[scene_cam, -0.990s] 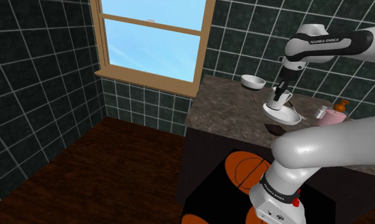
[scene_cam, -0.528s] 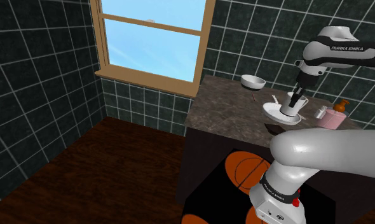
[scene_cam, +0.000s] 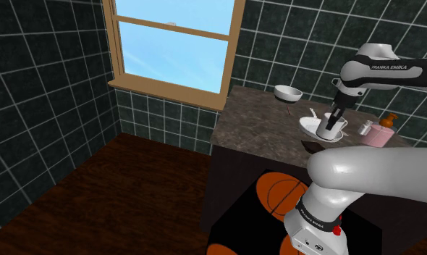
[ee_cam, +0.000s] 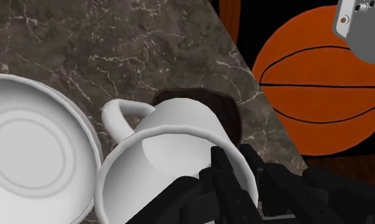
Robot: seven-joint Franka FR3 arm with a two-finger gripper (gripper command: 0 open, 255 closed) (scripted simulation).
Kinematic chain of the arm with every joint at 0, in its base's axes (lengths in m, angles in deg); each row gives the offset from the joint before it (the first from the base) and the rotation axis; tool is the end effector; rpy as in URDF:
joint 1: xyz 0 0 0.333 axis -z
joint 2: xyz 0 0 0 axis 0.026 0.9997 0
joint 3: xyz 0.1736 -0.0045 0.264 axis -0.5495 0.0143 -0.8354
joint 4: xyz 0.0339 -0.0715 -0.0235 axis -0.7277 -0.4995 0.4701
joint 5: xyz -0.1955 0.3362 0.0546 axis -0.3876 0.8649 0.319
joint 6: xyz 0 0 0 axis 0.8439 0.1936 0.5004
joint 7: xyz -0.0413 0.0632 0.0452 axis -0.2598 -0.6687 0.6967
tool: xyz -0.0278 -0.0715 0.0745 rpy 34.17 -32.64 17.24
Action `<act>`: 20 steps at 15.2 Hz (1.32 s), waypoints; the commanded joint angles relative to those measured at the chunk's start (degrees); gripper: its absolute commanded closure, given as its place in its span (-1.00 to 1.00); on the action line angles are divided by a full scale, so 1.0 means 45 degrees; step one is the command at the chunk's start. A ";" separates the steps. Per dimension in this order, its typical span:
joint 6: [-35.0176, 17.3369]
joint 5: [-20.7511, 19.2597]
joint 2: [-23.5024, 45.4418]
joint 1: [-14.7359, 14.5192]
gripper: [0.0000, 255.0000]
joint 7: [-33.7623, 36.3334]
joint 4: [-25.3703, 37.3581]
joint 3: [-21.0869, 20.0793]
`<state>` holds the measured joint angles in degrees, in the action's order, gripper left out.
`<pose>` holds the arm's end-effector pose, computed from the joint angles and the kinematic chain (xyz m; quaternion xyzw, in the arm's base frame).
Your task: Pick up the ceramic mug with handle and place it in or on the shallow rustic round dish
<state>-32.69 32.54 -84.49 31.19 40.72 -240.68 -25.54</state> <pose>0.1006 -0.3121 0.4523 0.9993 -0.0179 -0.0012 0.0325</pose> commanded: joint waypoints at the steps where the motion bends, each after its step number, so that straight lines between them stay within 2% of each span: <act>1: -0.0425 -0.0158 0.0128 0.0022 1.00 0.0048 -0.0287 0.0185; 8: -0.1908 -0.0776 0.0636 0.0149 1.00 0.0195 -0.1270 0.0874; 16: -0.1907 -0.0777 0.0636 0.0149 1.00 0.0196 -0.1270 0.0874; 17: -0.1908 -0.0777 0.0637 0.0149 -1.00 0.0196 -0.1270 0.0875; 20: -0.1908 -0.0777 0.0637 0.0149 -1.00 0.0196 -0.1270 0.0875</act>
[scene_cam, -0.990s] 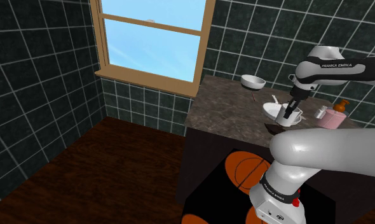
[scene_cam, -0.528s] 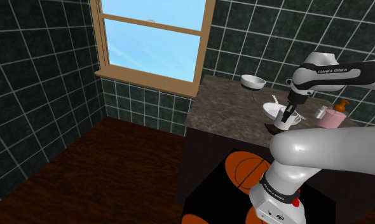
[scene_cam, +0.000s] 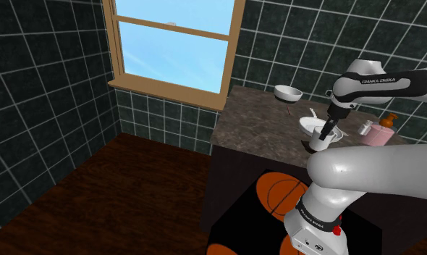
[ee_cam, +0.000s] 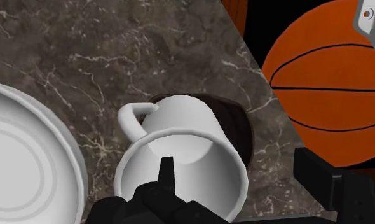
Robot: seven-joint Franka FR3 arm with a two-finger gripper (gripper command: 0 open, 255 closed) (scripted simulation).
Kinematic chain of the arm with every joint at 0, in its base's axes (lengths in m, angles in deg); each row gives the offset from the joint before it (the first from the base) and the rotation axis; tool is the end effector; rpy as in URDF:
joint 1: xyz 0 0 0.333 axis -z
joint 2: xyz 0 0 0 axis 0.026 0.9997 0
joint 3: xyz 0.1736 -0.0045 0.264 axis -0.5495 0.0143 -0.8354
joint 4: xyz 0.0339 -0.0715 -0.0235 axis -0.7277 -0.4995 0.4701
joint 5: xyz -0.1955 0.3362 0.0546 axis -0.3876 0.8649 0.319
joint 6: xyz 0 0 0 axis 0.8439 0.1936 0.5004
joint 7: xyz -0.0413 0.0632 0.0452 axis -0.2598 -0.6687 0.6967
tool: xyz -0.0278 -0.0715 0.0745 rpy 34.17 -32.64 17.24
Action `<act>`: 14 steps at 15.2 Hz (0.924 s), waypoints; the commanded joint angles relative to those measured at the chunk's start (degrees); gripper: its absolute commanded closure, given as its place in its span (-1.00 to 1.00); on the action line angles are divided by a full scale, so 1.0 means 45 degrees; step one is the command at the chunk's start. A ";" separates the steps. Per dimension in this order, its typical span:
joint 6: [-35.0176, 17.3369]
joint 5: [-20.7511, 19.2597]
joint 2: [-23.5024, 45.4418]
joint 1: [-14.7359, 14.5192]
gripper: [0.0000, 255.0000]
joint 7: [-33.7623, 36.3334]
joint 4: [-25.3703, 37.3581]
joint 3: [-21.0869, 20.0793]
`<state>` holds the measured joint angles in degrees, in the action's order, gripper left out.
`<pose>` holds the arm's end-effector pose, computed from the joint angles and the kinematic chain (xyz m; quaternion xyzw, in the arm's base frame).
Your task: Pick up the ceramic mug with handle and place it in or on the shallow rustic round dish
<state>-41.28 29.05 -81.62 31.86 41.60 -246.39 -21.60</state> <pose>0.1013 -0.3128 0.3999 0.9993 -0.0179 -0.0010 0.0328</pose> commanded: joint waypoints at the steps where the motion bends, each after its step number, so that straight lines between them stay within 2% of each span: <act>1: 0.0000 0.0000 0.0000 0.0000 -1.00 0.0000 0.0000 0.0000; 2: 0.0000 0.0000 0.0000 0.0000 -1.00 0.0000 0.0000 0.0000; 6: 0.1853 0.0761 -0.0708 -0.0131 -1.00 -0.0127 0.1131 -0.0908; 14: 0.1852 0.0762 -0.0707 -0.0130 -1.00 -0.0128 0.1131 -0.0909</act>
